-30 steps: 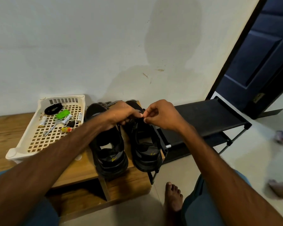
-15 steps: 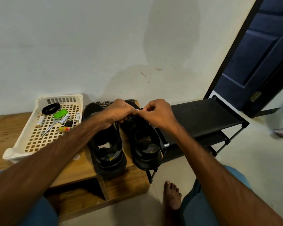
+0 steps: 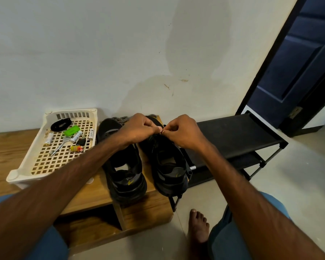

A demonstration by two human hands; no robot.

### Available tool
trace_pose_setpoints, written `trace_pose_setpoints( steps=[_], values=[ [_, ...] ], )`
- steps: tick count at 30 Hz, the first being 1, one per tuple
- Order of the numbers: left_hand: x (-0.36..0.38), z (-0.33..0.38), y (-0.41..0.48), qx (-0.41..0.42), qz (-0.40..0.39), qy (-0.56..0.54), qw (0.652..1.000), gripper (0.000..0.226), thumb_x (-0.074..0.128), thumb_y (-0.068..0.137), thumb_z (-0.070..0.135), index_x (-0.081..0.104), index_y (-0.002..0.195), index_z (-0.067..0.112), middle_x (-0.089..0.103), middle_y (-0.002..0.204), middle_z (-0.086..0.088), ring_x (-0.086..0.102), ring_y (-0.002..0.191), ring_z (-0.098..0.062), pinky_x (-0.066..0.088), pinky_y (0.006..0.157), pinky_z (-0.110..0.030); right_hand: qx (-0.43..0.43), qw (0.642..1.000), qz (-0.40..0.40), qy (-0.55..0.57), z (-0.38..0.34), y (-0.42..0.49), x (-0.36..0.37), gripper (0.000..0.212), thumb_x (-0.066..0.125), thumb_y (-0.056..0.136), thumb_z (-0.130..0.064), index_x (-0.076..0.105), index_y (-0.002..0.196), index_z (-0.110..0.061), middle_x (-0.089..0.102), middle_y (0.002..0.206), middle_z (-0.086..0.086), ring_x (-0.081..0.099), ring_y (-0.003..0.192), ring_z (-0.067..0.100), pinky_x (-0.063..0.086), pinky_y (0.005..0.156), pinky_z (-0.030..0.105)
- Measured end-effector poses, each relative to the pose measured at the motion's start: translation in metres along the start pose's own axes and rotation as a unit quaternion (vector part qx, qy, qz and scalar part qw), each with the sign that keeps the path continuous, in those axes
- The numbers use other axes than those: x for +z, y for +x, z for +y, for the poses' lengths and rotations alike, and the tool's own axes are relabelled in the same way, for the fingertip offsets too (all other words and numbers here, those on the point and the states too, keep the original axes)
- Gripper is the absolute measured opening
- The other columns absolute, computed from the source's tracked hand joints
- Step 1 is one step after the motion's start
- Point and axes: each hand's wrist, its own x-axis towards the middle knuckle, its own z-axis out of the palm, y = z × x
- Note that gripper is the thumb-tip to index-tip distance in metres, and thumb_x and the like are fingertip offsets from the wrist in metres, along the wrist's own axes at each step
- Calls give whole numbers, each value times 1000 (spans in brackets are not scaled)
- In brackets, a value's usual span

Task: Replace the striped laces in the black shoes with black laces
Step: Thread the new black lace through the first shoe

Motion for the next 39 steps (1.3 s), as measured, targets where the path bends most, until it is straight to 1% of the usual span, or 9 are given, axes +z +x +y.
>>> trace_pose_setpoints(
  steps=[4, 7, 10, 14, 21, 25, 30, 34, 39],
  values=[
    [-6, -2, 1, -9, -10, -3, 1000, 19, 77, 88, 40, 82, 84, 23, 76, 79, 10, 67, 74, 0, 51, 64, -20, -15, 1000, -6, 2, 7, 2, -5, 11, 79, 90, -24, 83, 96, -16, 68, 73, -11, 61, 64, 0, 39, 57, 8],
    [-11, 0, 2, -89, -29, -112, 989, 25, 67, 98, 32, 80, 87, 13, 76, 78, 2, 63, 57, -5, 45, 45, -15, -20, 1000, 2, 7, 9, 3, -6, 10, 79, 90, -23, 84, 95, -16, 75, 81, -5, 65, 71, 2, 41, 60, 9],
    [-17, 2, 2, -137, -103, -216, 961, 22, 64, 99, 20, 75, 103, 2, 78, 97, -15, 77, 80, -20, 57, 54, -21, -36, 999, 2, -1, 10, 4, -6, 10, 78, 90, -22, 83, 95, -15, 78, 86, -3, 66, 70, 1, 42, 61, 10],
    [-22, -1, 2, -145, -164, -264, 939, 23, 69, 93, 5, 68, 114, -3, 75, 106, -24, 75, 99, -33, 62, 65, -25, -37, 999, -3, -3, 10, 4, -7, 10, 78, 90, -21, 84, 95, -15, 78, 87, -1, 67, 72, 3, 45, 64, 13],
    [-18, 1, 0, -128, -161, -273, 940, 31, 88, 76, 10, 77, 102, -4, 76, 103, -23, 77, 95, -29, 61, 65, -23, -32, 999, 3, -7, 11, 5, -8, 9, 78, 90, -23, 84, 93, -16, 77, 81, -2, 68, 71, 5, 54, 66, 20],
    [-13, 4, -3, -119, -133, -239, 954, 30, 86, 77, 9, 75, 102, -4, 77, 97, -22, 78, 80, -23, 60, 63, -22, -33, 999, 3, -12, 11, 5, -6, 7, 78, 89, -22, 84, 92, -18, 75, 79, -6, 66, 69, 2, 47, 62, 15],
    [-16, 7, -3, -141, -132, -279, 941, 22, 75, 86, -2, 71, 108, -7, 75, 100, -25, 77, 92, -29, 61, 65, -24, -23, 1000, 4, -8, 10, 6, -7, 7, 78, 90, -23, 84, 91, -18, 76, 80, -4, 68, 71, 5, 49, 63, 17],
    [-9, 7, -5, -120, -99, -259, 953, 27, 81, 79, 0, 73, 103, -7, 76, 96, -24, 78, 86, -28, 60, 64, -22, -19, 1000, 6, -8, 10, 5, -7, 7, 77, 90, -20, 83, 92, -17, 77, 84, -3, 70, 75, 5, 51, 65, 17],
    [-4, 7, -5, -86, -88, -218, 968, 30, 87, 73, 5, 74, 99, -4, 78, 92, -19, 78, 86, -27, 60, 63, -19, -16, 1000, -4, 3, 11, 3, -10, 8, 76, 92, -18, 82, 94, -14, 76, 83, -2, 65, 66, 2, 48, 60, 15]
  ],
)
